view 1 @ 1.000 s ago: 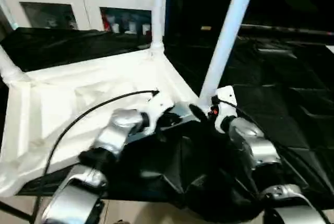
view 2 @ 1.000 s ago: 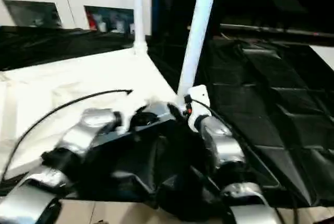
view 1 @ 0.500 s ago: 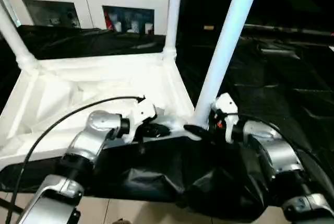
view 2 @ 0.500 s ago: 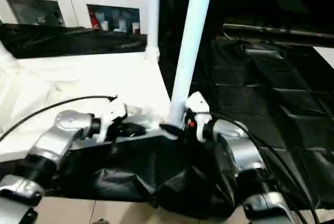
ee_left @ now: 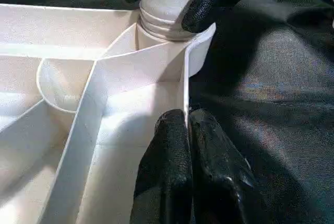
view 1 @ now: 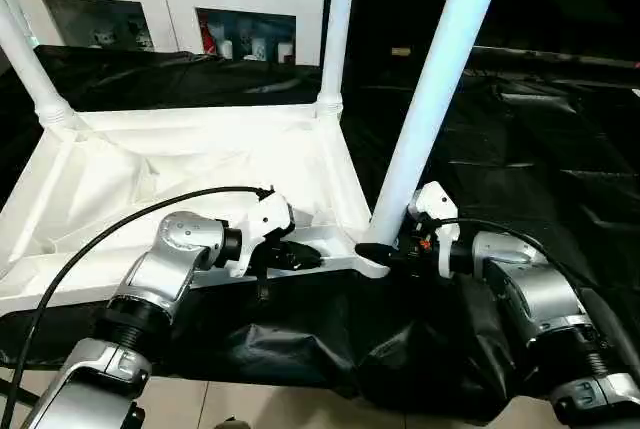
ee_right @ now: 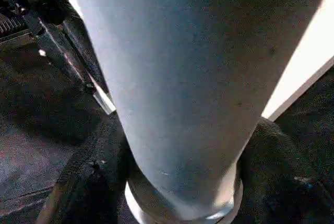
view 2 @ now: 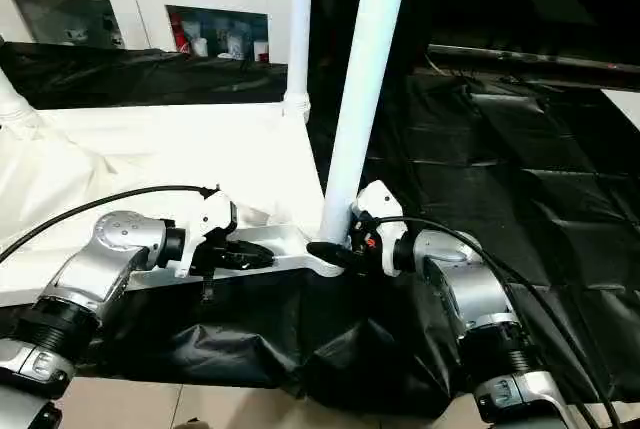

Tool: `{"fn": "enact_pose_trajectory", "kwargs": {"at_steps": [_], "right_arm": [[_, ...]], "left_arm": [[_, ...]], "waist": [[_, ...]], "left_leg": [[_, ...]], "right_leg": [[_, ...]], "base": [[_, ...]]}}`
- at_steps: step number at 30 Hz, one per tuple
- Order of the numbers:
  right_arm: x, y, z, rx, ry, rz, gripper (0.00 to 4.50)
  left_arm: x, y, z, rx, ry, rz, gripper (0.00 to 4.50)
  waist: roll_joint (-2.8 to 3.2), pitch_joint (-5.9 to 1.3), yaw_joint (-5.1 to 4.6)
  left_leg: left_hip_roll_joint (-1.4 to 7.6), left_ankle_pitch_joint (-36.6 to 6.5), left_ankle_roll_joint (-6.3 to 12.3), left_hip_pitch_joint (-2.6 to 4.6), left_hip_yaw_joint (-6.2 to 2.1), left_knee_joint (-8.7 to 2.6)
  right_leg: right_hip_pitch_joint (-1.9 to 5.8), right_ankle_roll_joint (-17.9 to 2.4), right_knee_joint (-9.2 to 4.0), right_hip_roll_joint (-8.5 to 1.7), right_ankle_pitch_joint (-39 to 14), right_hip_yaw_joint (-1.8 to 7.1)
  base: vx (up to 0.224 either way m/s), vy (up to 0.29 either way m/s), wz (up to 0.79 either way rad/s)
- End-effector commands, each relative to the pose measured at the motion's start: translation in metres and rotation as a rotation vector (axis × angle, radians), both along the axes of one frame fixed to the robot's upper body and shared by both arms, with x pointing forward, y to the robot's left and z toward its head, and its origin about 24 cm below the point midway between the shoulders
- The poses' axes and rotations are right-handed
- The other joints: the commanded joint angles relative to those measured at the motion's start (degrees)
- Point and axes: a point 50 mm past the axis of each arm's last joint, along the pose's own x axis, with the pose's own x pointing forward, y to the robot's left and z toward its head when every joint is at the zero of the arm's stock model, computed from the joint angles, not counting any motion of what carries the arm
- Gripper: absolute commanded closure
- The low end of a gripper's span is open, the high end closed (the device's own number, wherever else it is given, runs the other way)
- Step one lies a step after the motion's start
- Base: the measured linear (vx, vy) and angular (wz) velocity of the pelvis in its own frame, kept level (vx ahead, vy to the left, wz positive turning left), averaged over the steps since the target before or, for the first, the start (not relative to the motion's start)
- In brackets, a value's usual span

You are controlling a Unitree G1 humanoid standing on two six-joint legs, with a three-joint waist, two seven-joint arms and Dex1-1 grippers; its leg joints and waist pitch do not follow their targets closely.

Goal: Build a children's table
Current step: Rotate leg to tighten

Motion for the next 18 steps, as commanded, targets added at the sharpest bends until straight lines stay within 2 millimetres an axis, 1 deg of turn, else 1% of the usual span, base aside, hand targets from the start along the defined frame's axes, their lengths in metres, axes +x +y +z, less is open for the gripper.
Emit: {"fn": "enact_pose_trajectory", "kwargs": {"at_steps": [1,3,4,5,6,9,10,11,12,13,14,15,16,17,18], "right_arm": [[-0.003,0.002,-0.004,-0.035,0.007,0.015,1.96],[-0.002,0.004,-0.007,-0.036,0.002,-0.02,1.97],[-0.001,0.005,-0.008,-0.035,0.0,-0.038,1.97],[0.003,0.007,-0.012,-0.035,-0.004,-0.116,1.98],[0.006,0.009,-0.014,-0.028,0.002,-0.164,1.98],[0.01,0.011,-0.018,-0.014,0.017,-0.244,1.98],[0.016,0.019,-0.024,0.023,0.054,-0.393,1.98],[0.018,0.022,-0.026,0.03,0.067,-0.452,1.99],[0.02,0.025,-0.029,0.033,0.08,-0.506,1.99],[0.02,0.026,-0.029,0.034,0.083,-0.52,1.99],[0.024,0.034,-0.034,0.037,0.105,-0.624,1.99],[0.026,0.04,-0.036,0.039,0.119,-0.672,1.99],[0.026,0.04,-0.036,0.039,0.119,-0.672,1.99],[0.028,0.045,-0.037,0.039,0.126,-0.708,1.99],[0.03,0.057,-0.037,0.028,0.121,-0.718,1.99]], "left_arm": [[0.0,-0.008,0.004,-0.026,-0.021,-0.014,4.5],[0.002,-0.01,0.003,-0.019,-0.033,0.015,4.5],[0.004,-0.01,0.002,-0.015,-0.038,0.029,4.5],[0.009,-0.014,0.0,-0.003,-0.06,0.09,4.5],[0.012,-0.016,0.0,0.0,-0.067,0.123,4.5],[0.016,-0.02,-0.002,0.005,-0.079,0.176,4.5],[0.025,-0.031,-0.004,0.001,-0.089,0.284,4.5],[0.027,-0.036,-0.004,0.0,-0.092,0.32,4.5],[0.029,-0.042,-0.005,-0.004,-0.092,0.349,4.5],[0.03,-0.044,-0.005,-0.007,-0.091,0.353,4.5],[0.031,-0.06,-0.005,-0.019,-0.087,0.376,4.5],[0.031,-0.07,-0.005,-0.023,-0.086,0.378,4.5],[0.031,-0.07,-0.005,-0.023,-0.086,0.378,4.5],[0.031,-0.078,-0.006,-0.025,-0.087,0.378,4.5],[0.027,-0.094,-0.007,-0.034,-0.084,0.35,4.5]], "waist": [[-0.5,-3.4,0.22],[-0.62,-3.39,0.22],[-0.58,-3.33,0.2],[-0.72,-3.25,0.17],[-0.64,-3.12,0.08],[-0.57,-3.08,0.01],[-0.87,-3.02,-0.19],[-0.68,-2.88,-0.2],[-0.83,-2.98,-0.32],[-0.86,-2.96,-0.26],[-0.82,-2.97,-0.16],[-0.79,-2.97,-0.38],[-0.86,-3.03,-0.42],[-0.86,-3.17,-0.21],[-0.72,-3.16,-0.46]], "left_leg": [[0.66,-8.85,3.27,-0.32,0.36,-3.16],[0.68,-8.53,3.25,-0.33,0.35,-3.16],[0.65,-8.84,3.17,-0.34,0.35,-3.18],[0.63,-9.54,2.98,-0.3,0.36,-3.22],[0.61,-10.14,2.37,-0.24,0.35,-3.3],[0.64,-12.13,1.33,0.02,0.24,-3.48],[0.65,-12.76,1.09,0.02,0.24,-3.55],[0.65,-14.03,0.29,0.38,0.12,-3.64],[0.56,-14.25,-0.13,0.33,0.06,-3.64],[0.53,-14.21,-0.13,0.24,0.03,-3.66],[0.48,-13.95,0.13,0.25,0.08,-3.61],[0.41,-14.0,-0.12,0.34,0.09,-3.65],[0.39,-13.95,-0.28,0.28,0.01,-3.68],[0.37,-13.66,0.09,0.27,0.05,-3.57],[0.42,-13.02,-0.04,0.08,0.05,-3.65]], "right_leg": [[3.53,-9.13,-4.04,-3.52,-11.96,3.05],[3.52,-9.05,-4.03,-3.54,-11.88,3.06],[3.48,-8.88,-4.08,-3.54,-12.5,3.03],[3.42,-8.48,-4.26,-3.55,-13.92,3.0],[3.2,-8.04,-4.5,-3.52,-15.77,2.97],[3.04,-6.85,-4.95,-3.61,-19.32,2.95],[2.95,-6.41,-5.07,-3.59,-20.3,2.99],[2.66,-6.15,-5.32,-3.63,-22.29,2.91],[2.79,-5.76,-5.35,-3.78,-23.35,2.9],[2.84,-5.47,-5.46,-3.79,-23.66,2.88],[2.78,-4.99,-5.54,-3.83,-23.49,2.96],[2.6,-5.02,-5.49,-3.82,-23.6,3.01],[2.76,-4.87,-5.48,-3.81,-23.74,2.93],[2.9,-4.59,-5.49,-3.81,-22.87,2.92],[2.75,-4.81,-5.3,-3.73,-21.24,3.05]], "base": [[0.0,0.0,0.0],[0.0,0.0,0.0],[0.0,0.0,0.0],[0.0,0.0,0.0],[0.0,0.0,0.0],[0.0,0.0,0.0],[0.0,0.0,0.0],[0.0,0.0,0.0],[0.0,0.0,0.0],[0.0,0.0,0.0],[0.0,0.0,0.0],[0.0,0.0,0.0],[0.0,0.0,0.0],[0.0,0.0,0.0],[0.0,0.0,0.0]]}}
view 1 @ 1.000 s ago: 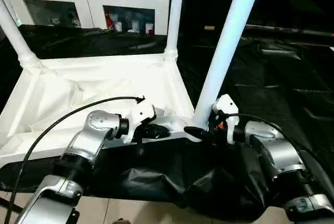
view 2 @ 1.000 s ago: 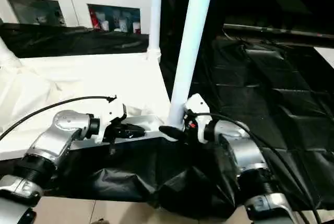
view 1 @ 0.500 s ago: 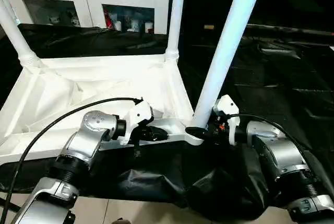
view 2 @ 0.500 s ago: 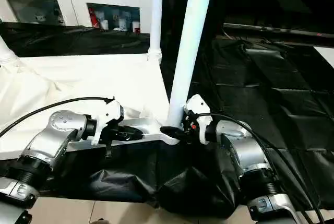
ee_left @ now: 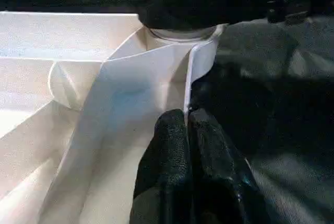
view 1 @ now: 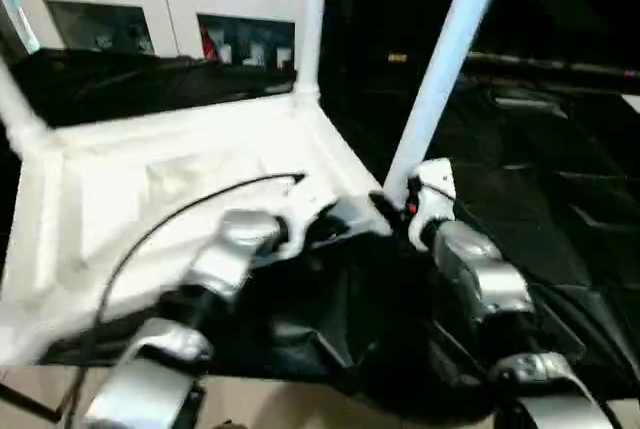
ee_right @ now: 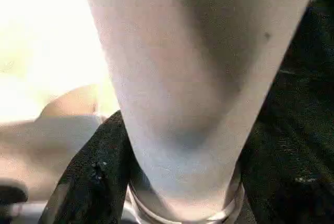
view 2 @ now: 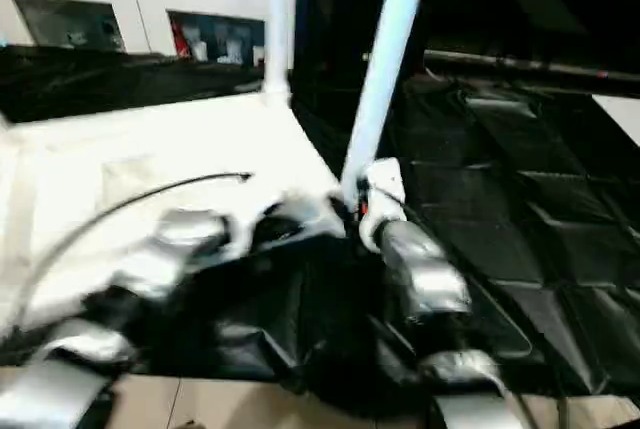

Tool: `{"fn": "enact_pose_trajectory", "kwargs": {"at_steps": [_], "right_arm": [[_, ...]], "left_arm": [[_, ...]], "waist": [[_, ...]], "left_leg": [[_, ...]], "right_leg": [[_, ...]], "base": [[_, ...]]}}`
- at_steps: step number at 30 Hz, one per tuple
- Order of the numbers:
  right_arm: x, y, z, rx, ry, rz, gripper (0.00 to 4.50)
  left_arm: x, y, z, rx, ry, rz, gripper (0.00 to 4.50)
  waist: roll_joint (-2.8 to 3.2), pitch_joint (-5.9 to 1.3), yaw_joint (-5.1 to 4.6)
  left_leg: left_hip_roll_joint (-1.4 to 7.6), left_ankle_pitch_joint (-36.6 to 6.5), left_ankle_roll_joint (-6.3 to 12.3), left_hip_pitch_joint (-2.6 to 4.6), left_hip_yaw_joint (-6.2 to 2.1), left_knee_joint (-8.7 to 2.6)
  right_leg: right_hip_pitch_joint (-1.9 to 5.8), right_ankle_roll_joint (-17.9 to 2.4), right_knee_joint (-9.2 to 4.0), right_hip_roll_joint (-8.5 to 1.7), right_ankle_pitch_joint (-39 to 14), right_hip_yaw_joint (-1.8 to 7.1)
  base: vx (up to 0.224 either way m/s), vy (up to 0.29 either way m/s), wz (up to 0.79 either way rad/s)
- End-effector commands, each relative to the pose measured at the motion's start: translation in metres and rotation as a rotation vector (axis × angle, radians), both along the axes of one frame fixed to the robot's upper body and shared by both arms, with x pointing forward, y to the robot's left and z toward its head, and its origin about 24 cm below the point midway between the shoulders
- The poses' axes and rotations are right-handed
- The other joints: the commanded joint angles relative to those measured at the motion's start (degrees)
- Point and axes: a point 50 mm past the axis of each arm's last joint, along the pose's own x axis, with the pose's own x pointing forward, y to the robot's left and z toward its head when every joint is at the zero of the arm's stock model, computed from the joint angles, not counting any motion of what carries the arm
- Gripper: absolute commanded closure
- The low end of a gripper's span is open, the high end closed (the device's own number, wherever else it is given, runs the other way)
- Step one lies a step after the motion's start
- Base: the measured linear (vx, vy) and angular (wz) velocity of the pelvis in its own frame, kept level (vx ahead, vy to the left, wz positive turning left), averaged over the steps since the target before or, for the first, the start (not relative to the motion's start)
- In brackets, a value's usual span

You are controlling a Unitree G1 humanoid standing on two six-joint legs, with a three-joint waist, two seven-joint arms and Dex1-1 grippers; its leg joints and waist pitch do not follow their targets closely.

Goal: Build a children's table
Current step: Rotate leg to tighten

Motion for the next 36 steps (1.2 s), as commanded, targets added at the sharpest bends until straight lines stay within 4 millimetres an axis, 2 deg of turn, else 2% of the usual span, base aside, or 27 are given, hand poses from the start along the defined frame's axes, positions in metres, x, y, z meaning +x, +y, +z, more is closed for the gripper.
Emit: {"fn": "enact_pose_trajectory", "kwargs": {"at_steps": [1,5,7,10,13,15,17,18,19,23,24,25,26,27,32,36], "right_arm": [[-0.012,0.036,-0.022,0.002,0.109,0.093,1.99],[-0.01,0.039,-0.017,-0.037,0.055,0.133,1.99],[-0.01,0.037,-0.016,-0.021,0.049,0.158,1.29],[-0.01,0.034,-0.016,-0.013,0.046,0.164,1.2],[-0.009,0.027,-0.014,-0.029,0.032,0.198,0.85],[-0.008,0.013,-0.009,-0.077,0.008,0.263,0.73],[-0.008,0.002,-0.005,-0.102,-0.002,0.305,0.73],[-0.008,0.001,-0.005,-0.104,-0.003,0.307,0.73],[-0.007,-0.005,-0.001,-0.115,-0.011,0.325,0.73],[-0.007,-0.015,0.003,-0.134,-0.023,0.347,0.73],[-0.008,-0.021,0.004,-0.145,-0.025,0.356,0.73],[-0.008,-0.023,0.004,-0.147,-0.024,0.357,0.69],[-0.008,-0.024,0.004,-0.149,-0.024,0.357,0.69],[-0.008,-0.024,0.004,-0.15,-0.023,0.357,0.67],[-0.01,-0.025,0.004,-0.145,-0.022,0.368,0.67],[-0.012,-0.022,0.004,-0.136,-0.021,0.385,0.67]], "left_arm": [[-0.004,-0.031,0.002,-0.05,-0.007,-0.017,4.5],[-0.009,-0.036,-0.001,-0.045,-0.003,-0.055,4.5],[-0.009,-0.032,-0.002,-0.04,0.003,-0.057,4.5],[-0.008,-0.029,-0.002,-0.036,0.005,-0.053,4.5],[-0.006,-0.021,-0.002,-0.03,0.01,-0.056,4.5],[-0.005,-0.007,-0.001,-0.007,0.021,-0.076,4.5],[-0.005,0.003,0.001,0.014,0.022,-0.105,4.5],[-0.005,0.004,0.001,0.015,0.022,-0.107,4.5],[-0.004,0.009,0.003,0.034,0.002,-0.118,4.5],[-0.001,0.016,0.006,0.085,-0.037,-0.116,4.5],[0.001,0.018,0.006,0.095,-0.005,-0.095,4.5],[0.0,0.018,0.007,0.096,0.005,-0.098,4.23],[0.001,0.018,0.007,0.096,0.013,-0.099,4.23],[0.001,0.016,0.007,0.089,0.023,-0.093,3.95],[0.003,0.015,0.005,0.124,0.033,-0.073,3.63],[0.004,0.015,0.004,0.135,0.049,-0.067,3.63]], "waist": [[-0.23,-3.05,-0.17],[-0.4,-3.18,0.06],[-0.35,-3.15,0.03],[-0.5,-3.1,0.0],[-0.46,-3.09,0.07],[-0.54,-3.22,0.05],[-0.38,-3.23,-0.02],[-0.5,-3.28,-0.02],[-0.33,-3.23,0.02],[-0.3,-3.39,-0.16],[-0.29,-3.4,-0.18],[-0.33,-3.4,-0.15],[-0.25,-3.31,-0.15],[-0.33,-3.3,-0.16],[-0.3,-3.39,-0.07],[-0.32,-3.42,-0.03]], "left_leg": [[0.46,-12.94,0.0,-0.43,0.0,-3.92],[0.32,-12.38,1.35,-0.5,0.17,-3.78],[0.36,-12.24,1.79,-0.55,0.12,-3.86],[0.38,-12.96,2.09,-0.54,0.11,-3.91],[0.41,-13.18,2.23,-0.52,0.05,-3.94],[0.45,-12.08,2.71,-0.74,0.08,-3.84],[0.48,-11.31,2.77,-0.82,0.06,-3.82],[0.52,-10.53,3.13,-0.73,0.2,-3.66],[0.52,-10.44,3.17,-0.75,0.15,-3.71],[0.64,-9.71,3.17,-0.68,0.14,-3.61],[0.67,-9.2,3.13,-0.68,0.2,-3.49],[0.68,-9.07,3.13,-0.67,0.22,-3.47],[0.63,-9.03,3.23,-0.75,0.23,-3.46],[0.56,-9.34,3.24,-0.74,0.27,-3.42],[0.58,-8.77,3.34,-0.73,0.23,-3.36],[0.55,-8.11,3.53,-0.75,0.22,-3.3]], "right_leg": [[2.53,-5.04,-5.32,-3.46,-21.0,2.87],[2.72,-5.5,-5.05,-3.43,-17.9,2.96],[2.76,-5.75,-4.98,-3.42,-17.58,2.94],[2.72,-5.74,-5.18,-3.54,-18.78,2.91],[2.75,-5.64,-5.21,-3.58,-19.42,2.86],[2.95,-6.09,-4.96,-3.59,-17.22,2.93],[3.01,-6.65,-4.75,-3.57,-15.6,2.97],[3.0,-7.79,-4.54,-3.51,-13.08,3.02],[3.01,-8.13,-4.5,-3.53,-12.79,2.98],[3.14,-9.06,-4.18,-3.38,-10.58,2.97],[3.15,-9.95,-3.98,-3.4,-9.3,2.97],[3.17,-10.21,-3.94,-3.4,-8.99,2.96],[3.19,-10.42,-3.97,-3.44,-9.09,2.97],[3.19,-10.31,-4.09,-3.43,-9.86,2.97],[3.24,-10.37,-4.07,-3.42,-9.42,2.97],[3.33,-10.57,-3.93,-3.38,-8.14,2.96]], "base": [[0.0,0.0,0.0],[0.0,0.0,0.0],[0.0,0.0,0.0],[0.0,0.0,0.0],[0.0,0.0,0.0],[0.0,0.0,0.0],[0.0,0.0,0.0],[0.0,0.0,0.0],[0.0,0.0,0.0],[0.0,0.0,0.0],[0.0,0.0,0.0],[0.0,0.0,0.0],[0.0,0.0,0.0],[0.0,0.0,0.0],[0.0,0.0,0.0],[0.0,0.0,0.0]]}}
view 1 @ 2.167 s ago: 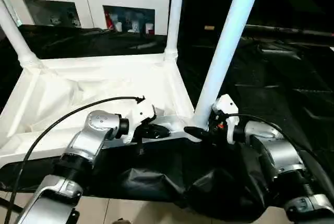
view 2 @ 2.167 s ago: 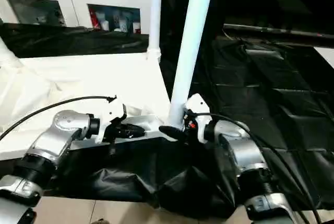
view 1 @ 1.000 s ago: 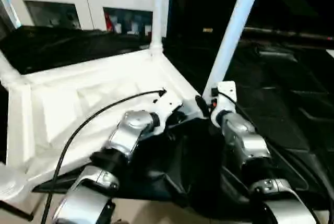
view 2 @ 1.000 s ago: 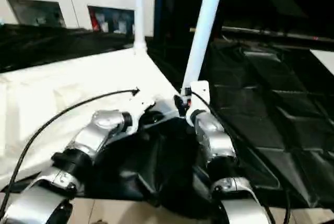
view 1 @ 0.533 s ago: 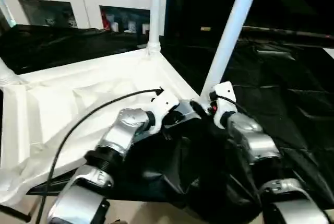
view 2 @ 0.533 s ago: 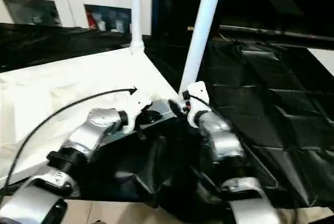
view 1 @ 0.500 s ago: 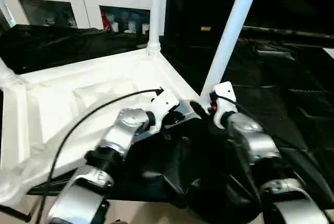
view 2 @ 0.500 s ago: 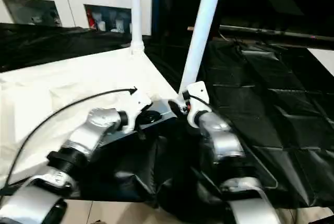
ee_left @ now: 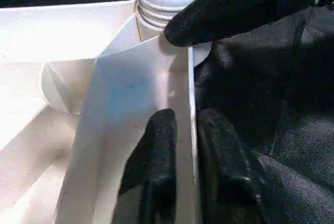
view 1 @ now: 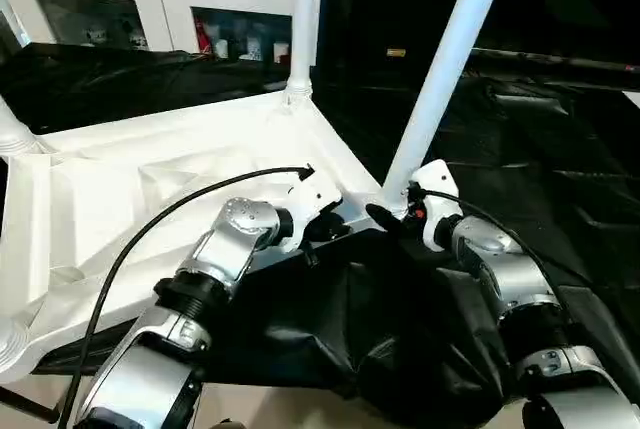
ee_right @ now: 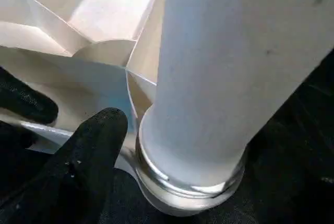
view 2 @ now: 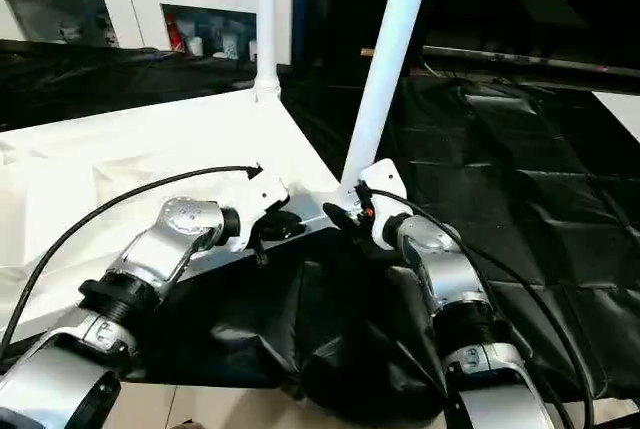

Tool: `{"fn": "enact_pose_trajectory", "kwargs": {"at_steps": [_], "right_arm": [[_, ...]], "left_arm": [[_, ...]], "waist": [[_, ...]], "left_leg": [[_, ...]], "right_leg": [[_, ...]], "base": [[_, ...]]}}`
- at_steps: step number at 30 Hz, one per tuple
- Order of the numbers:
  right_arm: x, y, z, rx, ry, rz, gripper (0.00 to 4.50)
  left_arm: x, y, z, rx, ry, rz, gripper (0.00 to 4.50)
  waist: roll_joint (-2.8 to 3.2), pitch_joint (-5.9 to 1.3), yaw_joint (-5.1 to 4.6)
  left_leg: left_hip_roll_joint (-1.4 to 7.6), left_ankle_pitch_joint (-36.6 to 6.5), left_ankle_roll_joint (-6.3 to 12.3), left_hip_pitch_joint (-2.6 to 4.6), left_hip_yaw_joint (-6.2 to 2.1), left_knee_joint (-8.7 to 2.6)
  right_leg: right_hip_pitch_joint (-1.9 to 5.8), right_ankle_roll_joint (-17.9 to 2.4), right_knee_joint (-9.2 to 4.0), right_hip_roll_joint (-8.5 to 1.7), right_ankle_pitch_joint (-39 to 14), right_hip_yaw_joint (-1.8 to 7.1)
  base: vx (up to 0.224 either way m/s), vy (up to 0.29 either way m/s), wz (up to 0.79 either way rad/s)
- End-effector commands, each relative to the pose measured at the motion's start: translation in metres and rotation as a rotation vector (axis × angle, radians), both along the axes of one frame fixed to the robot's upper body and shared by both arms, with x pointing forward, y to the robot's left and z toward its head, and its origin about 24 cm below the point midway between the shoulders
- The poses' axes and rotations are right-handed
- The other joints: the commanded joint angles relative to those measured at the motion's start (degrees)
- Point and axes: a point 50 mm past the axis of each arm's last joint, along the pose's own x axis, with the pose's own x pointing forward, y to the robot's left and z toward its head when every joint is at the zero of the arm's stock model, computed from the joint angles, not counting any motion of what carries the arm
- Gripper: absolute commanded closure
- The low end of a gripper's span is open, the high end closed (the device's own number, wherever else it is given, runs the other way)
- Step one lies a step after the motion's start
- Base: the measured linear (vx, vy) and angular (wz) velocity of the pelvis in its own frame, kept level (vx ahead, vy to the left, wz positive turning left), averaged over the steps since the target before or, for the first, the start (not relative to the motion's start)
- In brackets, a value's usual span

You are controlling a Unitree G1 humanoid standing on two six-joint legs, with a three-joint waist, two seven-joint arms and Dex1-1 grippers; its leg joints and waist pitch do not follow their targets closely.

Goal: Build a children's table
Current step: Rotate leg to tighten

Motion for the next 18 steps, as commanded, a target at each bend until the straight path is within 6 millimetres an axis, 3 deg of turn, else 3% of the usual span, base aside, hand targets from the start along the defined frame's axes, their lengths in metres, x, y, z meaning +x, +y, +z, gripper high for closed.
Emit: {"fn": "enact_pose_trajectory", "kwargs": {"at_steps": [1,6,10,15,16,18], "right_arm": [[-0.0038,0.0049,-0.0025,0.012,0.02,0.043,0.67],[-0.0047,0.0051,-0.0028,0.012,0.022,0.046,0.67],[-0.0061,0.0047,-0.0031,0.011,0.024,0.045,0.67],[-0.0067,0.0047,-0.0039,0.009,0.025,0.044,0.67],[-0.0067,0.0051,-0.0037,0.008,0.023,0.043,0.67],[-0.0067,0.0053,-0.0035,0.007,0.022,0.042,0.67]], "left_arm": [[-0.0005,0.0004,-0.0071,0.03,0.034,0.015,3.63],[0.0024,0.0022,-0.0061,0.033,0.05,0.039,3.63],[0.0024,0.0015,-0.0058,0.037,0.074,0.027,3.63],[0.0029,0.0008,-0.0054,0.042,0.089,0.024,4.01],[0.0028,0.0015,-0.0052,0.049,0.094,0.013,4.1],[0.0026,0.0018,-0.0052,0.055,0.098,0.005,4.3]], "waist": [[0.05,-3.51,0.14],[0.07,-3.4,0.19],[0.05,-3.46,0.2],[0.19,-3.48,0.17],[0.51,-3.48,0.21],[0.37,-3.52,0.16]], "left_leg": [[0.9,-8.01,3.26,-0.28,0.22,-3.12],[0.87,-9.5,2.86,-0.22,0.23,-3.2],[0.87,-8.98,2.93,-0.3,0.17,-3.17],[0.84,-8.57,3.17,-0.3,0.19,-3.13],[0.81,-8.7,3.09,-0.3,0.16,-3.13],[0.85,-8.77,2.98,-0.28,0.13,-3.16]], "right_leg": [[3.64,-10.59,-3.9,-3.12,-8.14,2.98],[3.55,-10.08,-4.26,-3.18,-10.85,2.96],[3.64,-10.08,-4.13,-3.17,-9.85,2.96],[3.66,-10.91,-4.03,-3.12,-8.25,2.94],[3.68,-10.94,-4.02,-3.14,-8.33,2.95],[3.73,-10.95,-4.01,-3.16,-8.24,2.94]], "base": [[0.0,0.0,0.0],[0.0,0.0,0.0],[0.0,0.0,0.0],[0.0,0.0,0.0],[0.0,0.0,0.0],[0.0,0.0,0.0]]}}
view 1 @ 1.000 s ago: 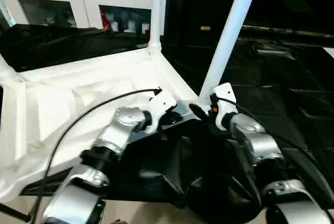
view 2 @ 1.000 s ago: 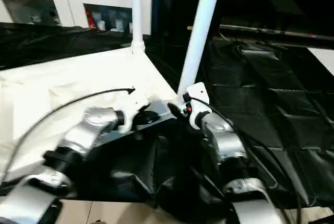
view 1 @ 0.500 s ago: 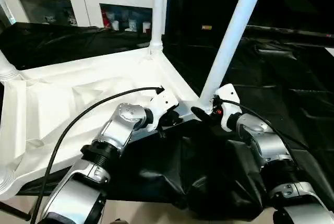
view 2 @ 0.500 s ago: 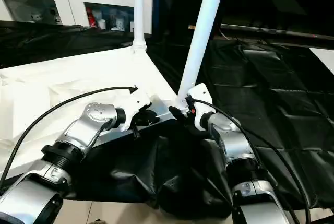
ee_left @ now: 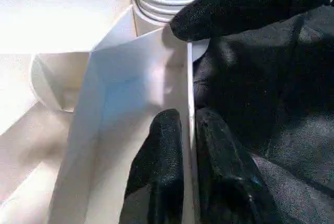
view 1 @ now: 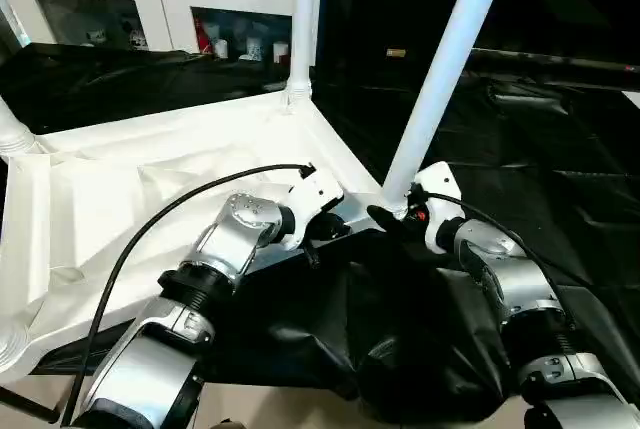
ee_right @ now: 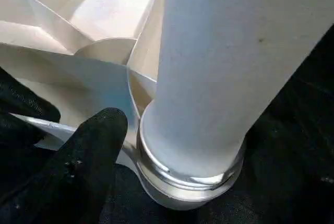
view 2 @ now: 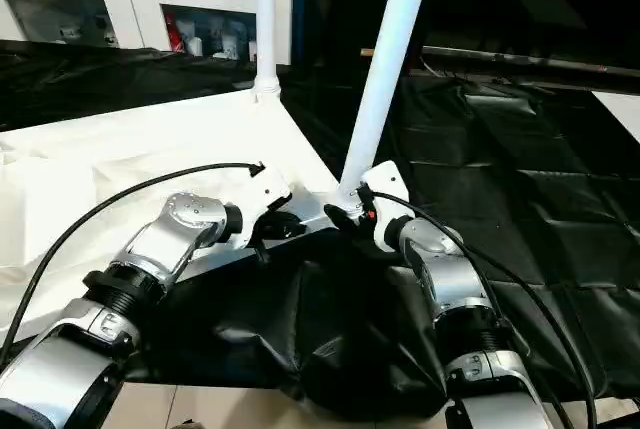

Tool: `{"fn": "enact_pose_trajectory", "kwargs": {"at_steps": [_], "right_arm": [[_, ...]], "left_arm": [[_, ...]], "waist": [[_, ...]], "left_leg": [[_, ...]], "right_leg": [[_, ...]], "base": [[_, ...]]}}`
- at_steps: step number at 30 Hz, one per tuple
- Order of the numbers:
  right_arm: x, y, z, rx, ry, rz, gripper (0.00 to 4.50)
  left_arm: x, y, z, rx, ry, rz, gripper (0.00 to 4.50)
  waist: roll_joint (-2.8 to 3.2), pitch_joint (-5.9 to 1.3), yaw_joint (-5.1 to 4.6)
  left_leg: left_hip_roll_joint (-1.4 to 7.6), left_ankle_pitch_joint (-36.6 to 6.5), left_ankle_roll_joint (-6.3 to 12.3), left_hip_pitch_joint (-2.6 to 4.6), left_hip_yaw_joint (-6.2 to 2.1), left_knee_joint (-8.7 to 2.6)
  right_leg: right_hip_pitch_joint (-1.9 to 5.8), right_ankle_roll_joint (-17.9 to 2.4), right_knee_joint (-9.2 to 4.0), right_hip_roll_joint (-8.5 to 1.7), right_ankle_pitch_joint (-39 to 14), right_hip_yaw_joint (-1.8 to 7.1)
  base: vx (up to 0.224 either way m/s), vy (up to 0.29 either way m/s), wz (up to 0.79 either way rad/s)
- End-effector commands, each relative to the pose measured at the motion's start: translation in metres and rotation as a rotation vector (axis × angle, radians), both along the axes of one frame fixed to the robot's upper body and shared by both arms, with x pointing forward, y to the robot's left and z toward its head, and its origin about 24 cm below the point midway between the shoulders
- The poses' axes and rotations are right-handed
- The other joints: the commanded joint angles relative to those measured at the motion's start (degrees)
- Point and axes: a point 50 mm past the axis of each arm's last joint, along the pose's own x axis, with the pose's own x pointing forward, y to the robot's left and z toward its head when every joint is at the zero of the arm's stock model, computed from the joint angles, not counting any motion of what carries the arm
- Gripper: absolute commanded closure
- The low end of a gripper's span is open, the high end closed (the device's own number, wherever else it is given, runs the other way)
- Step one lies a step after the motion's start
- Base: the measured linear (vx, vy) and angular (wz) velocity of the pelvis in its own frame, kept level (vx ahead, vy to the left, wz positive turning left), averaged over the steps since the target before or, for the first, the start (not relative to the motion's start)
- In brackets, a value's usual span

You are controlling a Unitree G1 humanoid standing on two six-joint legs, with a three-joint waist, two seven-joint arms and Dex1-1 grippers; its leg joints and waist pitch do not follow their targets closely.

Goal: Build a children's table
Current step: Rotate leg to tighten

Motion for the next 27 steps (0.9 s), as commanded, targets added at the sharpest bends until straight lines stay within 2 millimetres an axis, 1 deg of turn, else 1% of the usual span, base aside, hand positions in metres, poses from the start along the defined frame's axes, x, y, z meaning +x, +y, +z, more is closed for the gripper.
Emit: {"fn": "enact_pose_trajectory", "kwargs": {"at_steps": [1,2,3,4,6,8,10,13,15,16,17,18,19,20,21,22,24,25,26,27], "right_arm": [[-0.004,0.005,-0.003,0.006,0.024,0.039,0.67],[-0.004,0.005,-0.003,0.006,0.023,0.038,0.67],[-0.004,0.004,-0.003,0.006,0.019,0.04,0.67],[-0.005,0.004,-0.002,0.005,0.005,0.052,0.67],[-0.006,0.004,0.001,0.006,-0.014,0.084,0.67],[-0.008,0.004,0.003,0.013,-0.026,0.12,0.67],[-0.012,0.001,0.008,0.018,-0.041,0.181,0.67],[-0.013,0.0,0.009,0.017,-0.044,0.196,0.67],[-0.017,-0.003,0.012,0.019,-0.042,0.258,0.67],[-0.019,-0.004,0.012,0.018,-0.039,0.28,0.67],[-0.021,-0.006,0.013,0.015,-0.035,0.314,0.67],[-0.024,-0.008,0.014,0.011,-0.031,0.353,0.67],[-0.026,-0.01,0.015,0.01,-0.026,0.376,0.67],[-0.027,-0.011,0.015,0.009,-0.023,0.39,0.67],[-0.029,-0.012,0.015,0.01,-0.017,0.41,0.67],[-0.029,-0.012,0.015,0.01,-0.017,0.41,0.67],[-0.032,-0.013,0.015,0.012,-0.005,0.44,0.67],[-0.033,-0.014,0.015,0.012,0.002,0.454,0.67],[-0.034,-0.014,0.014,0.009,0.009,0.466,0.67],[-0.034,-0.014,0.014,0.006,0.015,0.475,0.67]], "left_arm": [[-0.001,0.003,-0.006,0.041,0.032,0.0,4.32],[-0.002,0.004,-0.007,0.049,0.032,-0.016,4.41],[-0.003,0.004,-0.007,0.058,0.033,-0.033,4.41],[-0.004,0.006,-0.007,0.073,0.032,-0.054,4.41],[-0.004,0.006,-0.008,0.083,0.031,-0.062,4.41],[-0.004,0.007,-0.008,0.086,0.03,-0.071,4.41],[-0.005,0.007,-0.005,0.064,0.02,-0.106,4.41],[-0.006,0.007,-0.004,0.05,0.016,-0.122,4.41],[-0.015,0.003,0.001,-0.03,-0.001,-0.241,4.41],[-0.017,0.003,0.002,-0.047,0.002,-0.267,4.41],[-0.022,0.004,0.004,-0.071,0.007,-0.305,4.41],[-0.027,0.006,0.004,-0.074,0.019,-0.347,4.41],[-0.03,0.009,0.002,-0.067,0.033,-0.367,4.41],[-0.032,0.011,0.001,-0.062,0.041,-0.381,4.41],[-0.035,0.014,0.0,-0.06,0.05,-0.394,4.41],[-0.035,0.014,0.0,-0.06,0.05,-0.394,4.41],[-0.038,0.017,-0.001,-0.058,0.06,-0.402,4.41],[-0.039,0.019,-0.002,-0.057,0.064,-0.403,4.41],[-0.04,0.021,-0.002,-0.056,0.067,-0.402,4.41],[-0.04,0.024,-0.003,-0.054,0.068,-0.399,4.41]], "waist": [[0.3,-3.54,0.23],[0.5,-3.51,0.19],[0.42,-3.49,0.19],[0.6,-3.47,0.19],[0.52,-3.39,0.18],[0.62,-3.37,0.26],[0.55,-3.41,0.41],[0.49,-3.41,0.42],[0.49,-3.4,0.57],[0.43,-3.46,0.55],[0.62,-3.49,0.54],[0.39,-3.43,0.48],[0.61,-3.46,0.6],[0.58,-3.4,0.61],[0.55,-3.33,0.7],[0.58,-3.27,0.77],[0.61,-3.13,0.81],[0.65,-3.15,0.85],[0.44,-3.14,0.85],[0.37,-3.13,0.89]], "left_leg": [[0.87,-8.72,2.97,-0.28,0.12,-3.2],[0.89,-9.06,2.88,-0.22,0.13,-3.23],[0.86,-9.27,2.86,-0.24,0.11,-3.24],[0.85,-9.42,2.81,-0.28,0.11,-3.25],[0.88,-10.44,2.71,-0.21,0.13,-3.29],[0.93,-10.76,2.76,-0.17,0.13,-3.3],[0.91,-10.59,2.97,-0.19,0.13,-3.26],[0.9,-10.09,3.31,-0.26,0.13,-3.2],[0.93,-10.09,3.53,-0.31,0.07,-3.21],[0.98,-9.92,3.85,-0.43,0.09,-3.15],[1.22,-9.6,3.9,-0.24,0.02,-3.22],[1.21,-9.58,4.18,-0.3,0.15,-3.17],[1.29,-9.56,4.36,-0.15,0.16,-3.15],[1.33,-9.51,4.45,-0.2,0.18,-3.16],[1.39,-9.71,4.49,-0.07,0.25,-3.18],[1.35,-9.81,4.39,-0.15,0.21,-3.21],[1.3,-11.0,3.82,-0.17,0.19,-3.35],[1.32,-11.28,3.66,-0.06,0.19,-3.35],[1.29,-11.63,3.45,-0.13,0.16,-3.37],[1.25,-11.4,3.38,-0.1,0.21,-3.34]], "right_leg": [[3.72,-11.01,-3.99,-3.14,-8.08,2.93],[3.67,-11.16,-4.06,-3.11,-8.01,2.94],[3.73,-11.17,-4.07,-3.12,-8.18,2.91],[3.74,-11.14,-4.06,-3.13,-8.31,2.93],[3.7,-10.8,-4.27,-3.17,-9.69,2.92],[3.68,-10.65,-4.33,-3.17,-10.09,2.95],[3.72,-10.58,-4.3,-3.11,-9.67,2.95],[3.74,-10.89,-4.19,-3.11,-8.93,2.94],[3.84,-10.97,-4.24,-3.27,-9.39,2.92],[3.92,-11.08,-4.06,-3.28,-8.83,2.96],[3.75,-11.53,-3.95,-3.29,-7.78,2.95],[3.77,-11.91,-3.88,-3.24,-7.27,2.98],[3.65,-12.42,-3.8,-3.3,-7.1,2.99],[3.64,-12.53,-3.76,-3.31,-7.0,3.02],[3.49,-12.64,-3.8,-3.19,-7.16,3.05],[3.58,-12.55,-3.76,-3.19,-7.45,3.02],[3.57,-11.66,-4.09,-3.29,-10.36,3.01],[3.49,-11.46,-4.16,-3.32,-11.01,3.02],[3.53,-11.01,-4.21,-3.36,-12.19,2.99],[3.45,-10.61,-4.36,-3.38,-12.78,3.05]], "base": [[0.0,0.0,0.0],[0.0,0.0,0.0],[0.0,0.0,0.0],[0.0,0.0,0.0],[0.0,0.0,0.0],[0.0,0.0,0.0],[0.0,0.0,0.0],[0.0,0.0,0.0],[0.0,0.0,0.0],[0.0,0.0,0.0],[0.0,0.0,0.0],[0.0,0.0,0.0],[0.0,0.0,0.0],[0.0,0.0,0.0],[0.0,0.0,0.0],[0.0,0.0,0.0],[0.0,0.0,0.0],[0.0,0.0,0.0],[0.0,0.0,0.0],[0.0,0.0,0.0]]}}
